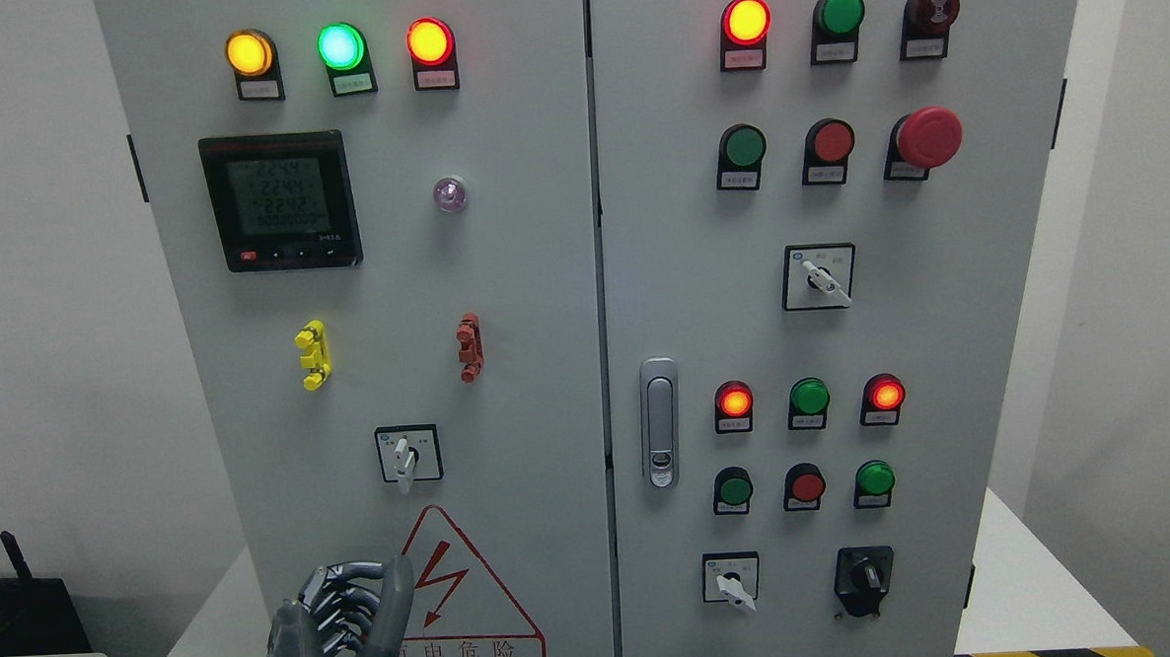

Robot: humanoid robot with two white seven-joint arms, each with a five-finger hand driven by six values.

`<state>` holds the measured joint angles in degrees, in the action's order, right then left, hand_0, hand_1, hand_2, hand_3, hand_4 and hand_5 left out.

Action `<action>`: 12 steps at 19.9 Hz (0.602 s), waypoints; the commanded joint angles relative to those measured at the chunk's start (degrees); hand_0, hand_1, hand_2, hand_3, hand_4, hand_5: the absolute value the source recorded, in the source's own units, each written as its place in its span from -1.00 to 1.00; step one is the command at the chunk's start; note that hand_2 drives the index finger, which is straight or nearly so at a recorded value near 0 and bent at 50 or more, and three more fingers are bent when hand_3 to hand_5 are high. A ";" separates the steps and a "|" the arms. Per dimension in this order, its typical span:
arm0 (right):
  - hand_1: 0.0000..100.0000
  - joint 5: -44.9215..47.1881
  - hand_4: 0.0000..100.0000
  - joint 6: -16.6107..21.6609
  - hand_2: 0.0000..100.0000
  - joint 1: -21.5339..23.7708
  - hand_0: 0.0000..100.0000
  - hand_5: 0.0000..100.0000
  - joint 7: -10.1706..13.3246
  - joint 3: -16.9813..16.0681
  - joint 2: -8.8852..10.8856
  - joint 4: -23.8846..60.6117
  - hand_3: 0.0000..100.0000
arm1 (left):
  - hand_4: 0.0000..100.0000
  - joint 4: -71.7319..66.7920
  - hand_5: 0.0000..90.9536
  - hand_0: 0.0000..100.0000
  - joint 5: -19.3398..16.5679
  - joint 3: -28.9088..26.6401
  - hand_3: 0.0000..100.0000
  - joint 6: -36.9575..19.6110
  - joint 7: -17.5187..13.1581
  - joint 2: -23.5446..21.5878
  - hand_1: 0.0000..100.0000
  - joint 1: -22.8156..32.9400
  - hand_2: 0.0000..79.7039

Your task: Turn on light switch 1

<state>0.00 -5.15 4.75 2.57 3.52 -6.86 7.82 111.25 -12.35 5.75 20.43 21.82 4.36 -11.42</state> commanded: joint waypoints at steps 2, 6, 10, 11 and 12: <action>-0.22 0.97 -1.00 -0.04 -1.00 0.00 -0.76 -1.00 -0.02 0.00 0.00 0.00 -1.00 | 0.67 -1.04 0.92 -0.82 0.31 2.33 0.55 3.11 1.83 1.35 -0.25 -3.16 0.15; -0.22 0.97 -1.00 -0.04 -1.00 0.00 -0.76 -1.00 -0.02 0.00 0.00 0.00 -1.00 | 0.68 -1.21 0.92 -0.82 0.31 2.68 0.54 3.56 1.91 1.36 -0.25 -4.31 0.15; -0.22 1.05 -1.00 -0.04 -1.00 0.00 -0.76 -1.00 -0.02 0.00 0.00 0.00 -1.00 | 0.68 -1.83 0.92 -0.78 0.22 2.86 0.54 4.17 2.26 1.62 -0.27 -5.45 0.15; -0.22 1.05 -1.00 -0.04 -1.00 0.00 -0.76 -1.00 -0.02 0.00 0.00 0.00 -1.00 | 0.68 -1.83 0.92 -0.77 0.31 2.86 0.54 5.22 2.53 1.62 -0.28 -5.54 0.15; -0.22 0.97 -1.00 -0.04 -1.00 0.00 -0.76 -1.00 -0.02 0.00 0.00 0.00 -1.00 | 0.67 -1.83 0.92 -0.77 0.31 2.77 0.54 5.93 3.31 1.62 -0.28 -5.63 0.15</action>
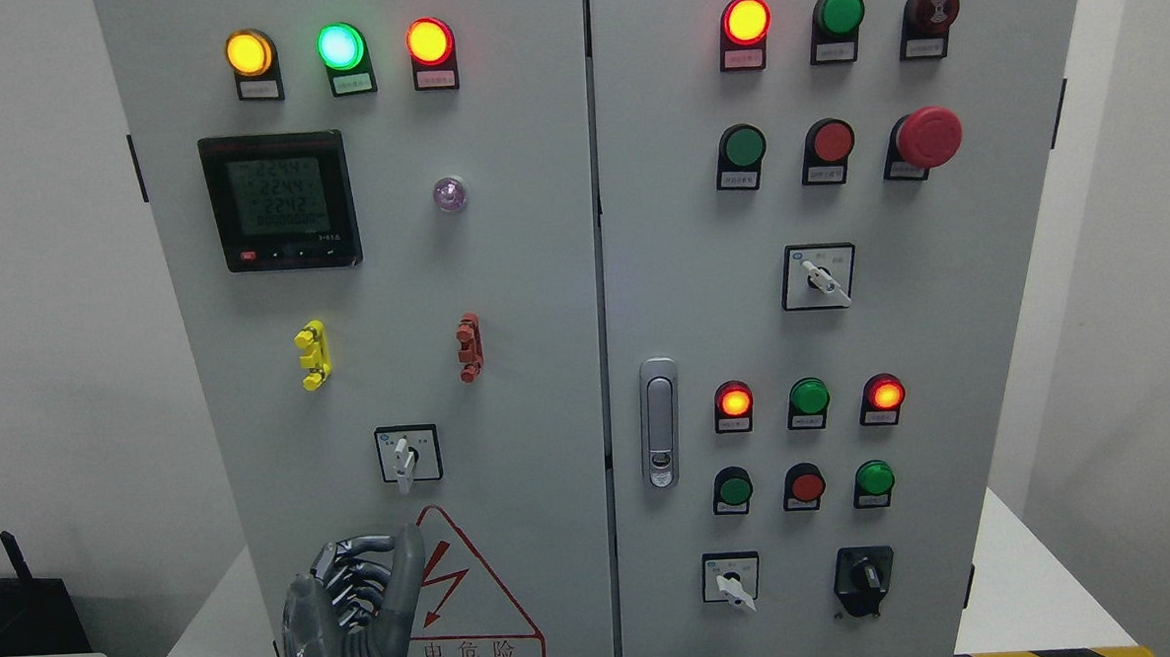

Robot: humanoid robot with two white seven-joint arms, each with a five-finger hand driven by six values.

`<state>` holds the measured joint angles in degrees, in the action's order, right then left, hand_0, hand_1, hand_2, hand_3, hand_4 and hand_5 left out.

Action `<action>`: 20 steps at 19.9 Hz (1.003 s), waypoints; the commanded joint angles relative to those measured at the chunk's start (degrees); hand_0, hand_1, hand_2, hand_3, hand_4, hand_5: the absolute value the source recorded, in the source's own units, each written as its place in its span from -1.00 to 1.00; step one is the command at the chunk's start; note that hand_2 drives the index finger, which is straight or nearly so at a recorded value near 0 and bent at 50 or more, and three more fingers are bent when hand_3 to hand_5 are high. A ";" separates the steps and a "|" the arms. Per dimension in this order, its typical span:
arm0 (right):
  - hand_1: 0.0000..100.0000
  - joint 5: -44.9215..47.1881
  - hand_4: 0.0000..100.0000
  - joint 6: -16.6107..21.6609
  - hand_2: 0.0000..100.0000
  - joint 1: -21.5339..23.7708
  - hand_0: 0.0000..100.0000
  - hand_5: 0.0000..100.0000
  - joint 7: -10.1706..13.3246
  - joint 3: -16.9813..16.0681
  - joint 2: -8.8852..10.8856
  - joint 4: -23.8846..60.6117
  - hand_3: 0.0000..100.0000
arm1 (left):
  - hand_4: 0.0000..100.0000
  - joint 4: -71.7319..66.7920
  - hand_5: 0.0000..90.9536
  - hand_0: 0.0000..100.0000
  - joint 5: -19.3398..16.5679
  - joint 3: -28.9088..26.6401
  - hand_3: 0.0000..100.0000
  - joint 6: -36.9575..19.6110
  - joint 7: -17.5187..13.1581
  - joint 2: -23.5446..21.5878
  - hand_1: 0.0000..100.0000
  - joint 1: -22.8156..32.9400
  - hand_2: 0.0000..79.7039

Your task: Turn on light switch 1

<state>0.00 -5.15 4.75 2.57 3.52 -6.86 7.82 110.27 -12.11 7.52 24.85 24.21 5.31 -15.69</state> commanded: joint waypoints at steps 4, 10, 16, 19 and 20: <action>-0.22 0.97 -1.00 -0.04 -1.00 0.00 -0.76 -1.00 -0.02 0.00 0.00 0.00 -1.00 | 0.67 -1.02 0.92 -0.78 0.51 1.00 0.54 1.69 1.55 0.66 -0.23 -1.80 0.14; -0.22 0.97 -1.00 -0.04 -1.00 0.00 -0.76 -1.00 -0.02 0.00 0.00 0.00 -1.00 | 0.67 -1.28 0.92 -0.77 0.51 1.00 0.52 1.78 1.63 0.84 -0.03 -3.30 0.13; -0.22 1.05 -1.00 -0.04 -1.00 0.00 -0.76 -1.00 -0.02 0.00 0.00 0.00 -1.00 | 0.67 -1.72 0.92 -0.68 0.51 0.39 0.52 3.45 1.90 1.10 -0.02 -4.27 0.13; -0.22 0.97 -1.00 -0.04 -1.00 0.00 -0.76 -1.00 -0.02 0.00 0.00 0.00 -1.00 | 0.67 -1.81 0.92 -0.66 0.51 0.39 0.51 3.72 1.98 1.10 -0.01 -4.70 0.12; -0.22 0.97 -1.00 -0.04 -1.00 0.00 -0.76 -1.00 -0.02 0.00 0.00 0.00 -1.00 | 0.67 -1.81 0.92 -0.65 0.51 0.39 0.51 3.72 1.98 1.10 0.00 -5.05 0.11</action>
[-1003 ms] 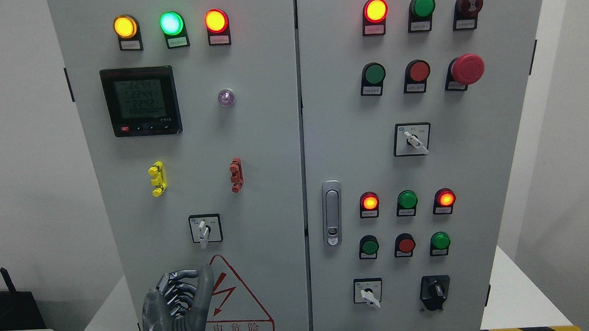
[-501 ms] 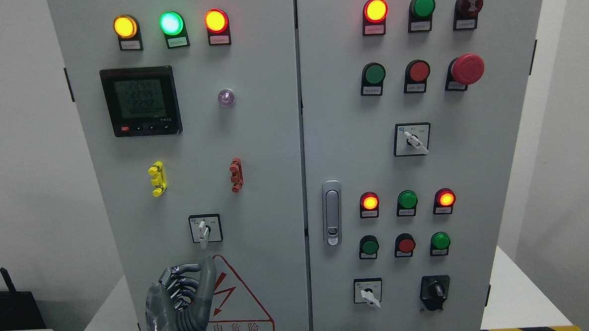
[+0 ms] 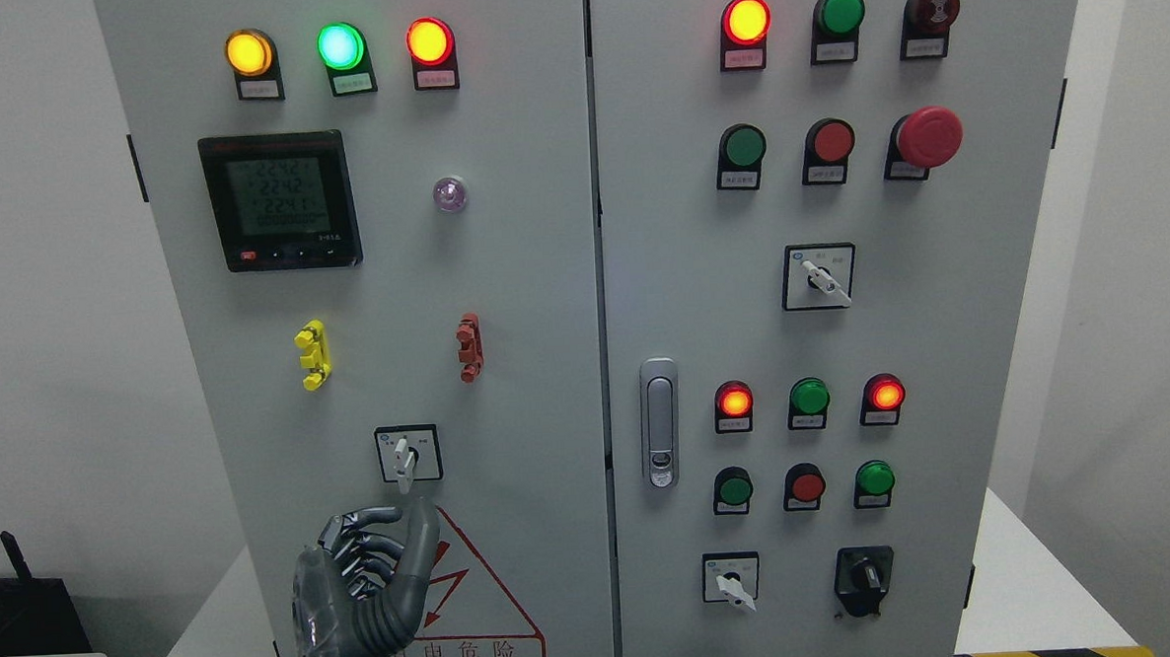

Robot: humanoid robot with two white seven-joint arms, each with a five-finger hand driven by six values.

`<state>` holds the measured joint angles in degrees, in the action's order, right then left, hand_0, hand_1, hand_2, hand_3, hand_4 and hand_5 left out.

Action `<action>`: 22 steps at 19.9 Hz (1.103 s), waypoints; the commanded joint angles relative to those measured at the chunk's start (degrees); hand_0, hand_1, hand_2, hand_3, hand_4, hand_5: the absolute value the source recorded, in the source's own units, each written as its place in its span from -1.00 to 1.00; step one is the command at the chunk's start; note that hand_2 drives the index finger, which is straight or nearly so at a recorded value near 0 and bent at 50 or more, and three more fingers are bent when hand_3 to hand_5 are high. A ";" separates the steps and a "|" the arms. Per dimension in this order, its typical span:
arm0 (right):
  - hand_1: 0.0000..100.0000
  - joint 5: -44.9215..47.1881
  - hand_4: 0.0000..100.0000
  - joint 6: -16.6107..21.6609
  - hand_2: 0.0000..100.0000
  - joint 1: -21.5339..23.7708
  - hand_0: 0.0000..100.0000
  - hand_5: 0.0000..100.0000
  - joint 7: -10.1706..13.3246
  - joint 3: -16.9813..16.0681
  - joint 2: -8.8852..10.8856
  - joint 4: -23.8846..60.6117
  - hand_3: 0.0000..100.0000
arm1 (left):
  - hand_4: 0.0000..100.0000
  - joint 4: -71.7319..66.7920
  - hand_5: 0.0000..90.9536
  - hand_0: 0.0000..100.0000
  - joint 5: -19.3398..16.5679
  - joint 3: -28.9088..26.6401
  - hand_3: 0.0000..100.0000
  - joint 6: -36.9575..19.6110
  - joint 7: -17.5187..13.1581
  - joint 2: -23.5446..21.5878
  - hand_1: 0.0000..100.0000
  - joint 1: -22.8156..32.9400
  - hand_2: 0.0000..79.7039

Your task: Turn on light switch 1

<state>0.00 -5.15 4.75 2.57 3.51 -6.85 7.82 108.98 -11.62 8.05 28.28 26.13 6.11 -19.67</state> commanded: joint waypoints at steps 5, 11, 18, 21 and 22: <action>-0.22 1.05 -1.00 -0.04 -1.00 0.00 -0.76 -1.00 -0.03 0.00 0.00 0.00 -1.00 | 0.67 -0.87 0.92 -0.61 0.02 -0.23 0.48 0.46 0.67 0.49 0.02 -2.12 0.11; -0.22 0.97 -1.00 -0.04 -1.00 0.00 -0.76 -1.00 -0.03 0.00 0.00 0.00 -1.00 | 0.67 -0.87 0.92 -0.54 0.10 -0.23 0.47 1.43 0.94 0.49 0.02 -2.91 0.11; -0.22 0.97 -1.00 -0.04 -1.00 0.00 -0.76 -1.00 -0.03 0.00 0.00 0.00 -1.00 | 0.67 -0.96 0.92 -0.49 0.10 -0.23 0.47 2.31 0.94 0.49 0.01 -4.05 0.11; -0.22 1.05 -1.00 -0.04 -1.00 0.00 -0.76 -1.00 -0.03 0.00 0.00 0.00 -1.00 | 0.67 -1.13 0.92 -0.47 0.19 -0.23 0.47 2.48 0.94 0.49 0.01 -4.32 0.10; -0.22 0.97 -1.00 -0.04 -1.00 0.00 -0.76 -1.00 -0.03 0.00 0.00 0.00 -1.00 | 0.67 -1.22 0.92 -0.47 0.19 -0.23 0.47 2.57 0.94 0.49 0.01 -4.49 0.10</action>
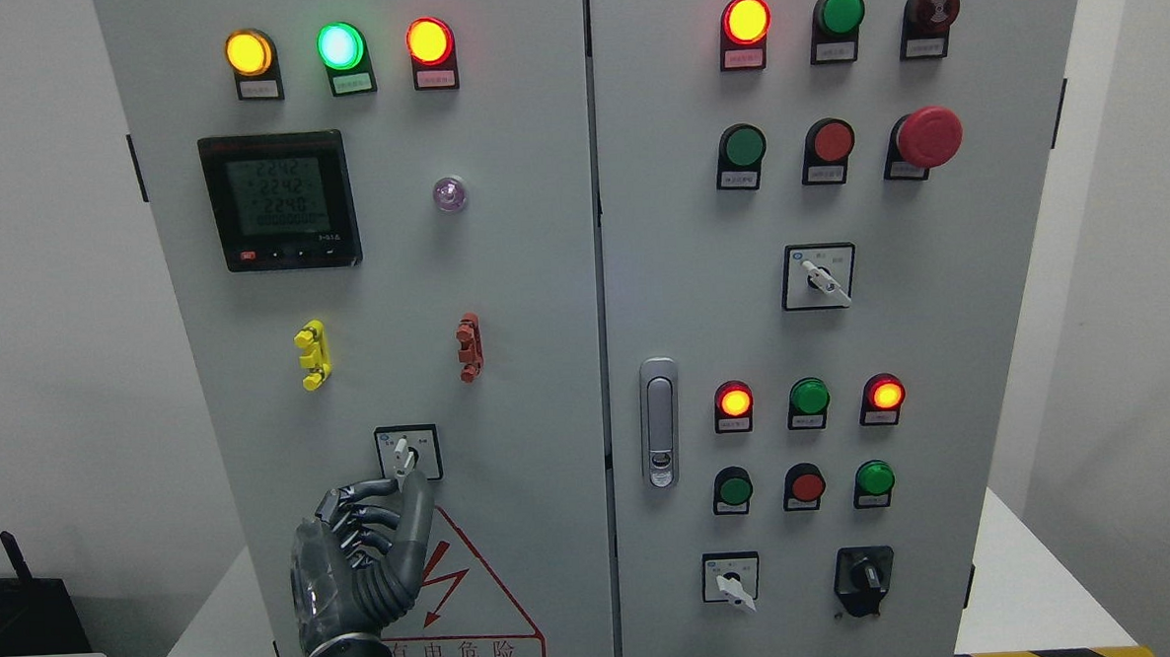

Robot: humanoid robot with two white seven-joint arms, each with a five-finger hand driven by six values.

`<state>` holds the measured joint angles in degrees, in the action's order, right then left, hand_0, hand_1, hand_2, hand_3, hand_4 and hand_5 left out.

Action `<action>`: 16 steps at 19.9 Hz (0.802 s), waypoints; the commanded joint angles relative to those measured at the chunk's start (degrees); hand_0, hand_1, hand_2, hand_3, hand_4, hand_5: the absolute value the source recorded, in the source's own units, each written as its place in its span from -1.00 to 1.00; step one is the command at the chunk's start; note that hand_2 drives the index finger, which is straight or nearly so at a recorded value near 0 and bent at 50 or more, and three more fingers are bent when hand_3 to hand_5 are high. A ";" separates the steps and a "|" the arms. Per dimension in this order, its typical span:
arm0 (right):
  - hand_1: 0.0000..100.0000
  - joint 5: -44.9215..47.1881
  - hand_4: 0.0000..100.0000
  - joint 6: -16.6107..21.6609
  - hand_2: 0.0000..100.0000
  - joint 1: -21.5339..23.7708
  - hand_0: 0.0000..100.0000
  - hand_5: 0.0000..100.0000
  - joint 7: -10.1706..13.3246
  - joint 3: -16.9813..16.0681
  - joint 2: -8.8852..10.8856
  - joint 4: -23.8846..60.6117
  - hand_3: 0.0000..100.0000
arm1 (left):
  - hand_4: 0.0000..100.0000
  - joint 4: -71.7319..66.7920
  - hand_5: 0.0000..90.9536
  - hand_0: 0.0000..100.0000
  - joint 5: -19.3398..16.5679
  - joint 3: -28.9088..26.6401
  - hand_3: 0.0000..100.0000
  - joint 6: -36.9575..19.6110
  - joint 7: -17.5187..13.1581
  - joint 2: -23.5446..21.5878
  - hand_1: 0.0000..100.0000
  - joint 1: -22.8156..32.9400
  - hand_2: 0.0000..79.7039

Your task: Turn on light switch 1

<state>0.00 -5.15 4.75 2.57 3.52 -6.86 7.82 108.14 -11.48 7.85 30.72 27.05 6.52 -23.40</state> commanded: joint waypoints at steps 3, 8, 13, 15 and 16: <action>-0.22 1.05 -1.00 -0.04 -1.00 0.00 -0.76 -1.00 -0.02 0.00 0.00 0.00 -1.00 | 0.67 -0.48 0.93 -0.46 0.31 -0.03 0.47 0.30 0.02 0.07 0.01 -1.21 0.10; -0.22 0.97 -1.00 -0.04 -1.00 0.00 -0.76 -1.00 -0.02 0.00 0.00 0.00 -1.00 | 0.67 -0.56 0.93 -0.45 1.46 -0.03 0.47 2.06 0.02 0.07 0.00 -1.74 0.10; -0.22 1.05 -1.00 -0.04 -1.00 0.00 -0.76 -1.00 -0.02 0.00 0.00 0.00 -1.00 | 0.67 -0.65 0.93 -0.44 1.46 0.06 0.48 2.94 -0.07 0.07 -0.02 -2.44 0.11; -0.22 0.97 -1.00 -0.04 -1.00 0.00 -0.76 -1.00 -0.02 0.00 0.00 0.00 -1.00 | 0.67 -0.65 0.92 -0.43 1.46 0.06 0.48 2.94 0.02 0.07 -0.04 -2.44 0.12; -0.22 0.97 -1.00 -0.04 -1.00 0.00 -0.76 -1.00 -0.02 0.00 0.00 0.00 -1.00 | 0.67 -0.65 0.92 -0.43 1.46 0.06 0.48 2.94 0.02 0.07 -0.05 -2.44 0.12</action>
<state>0.00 -5.15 4.75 2.57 3.51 -6.86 7.82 107.69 -10.18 7.86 33.52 27.07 6.58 -25.44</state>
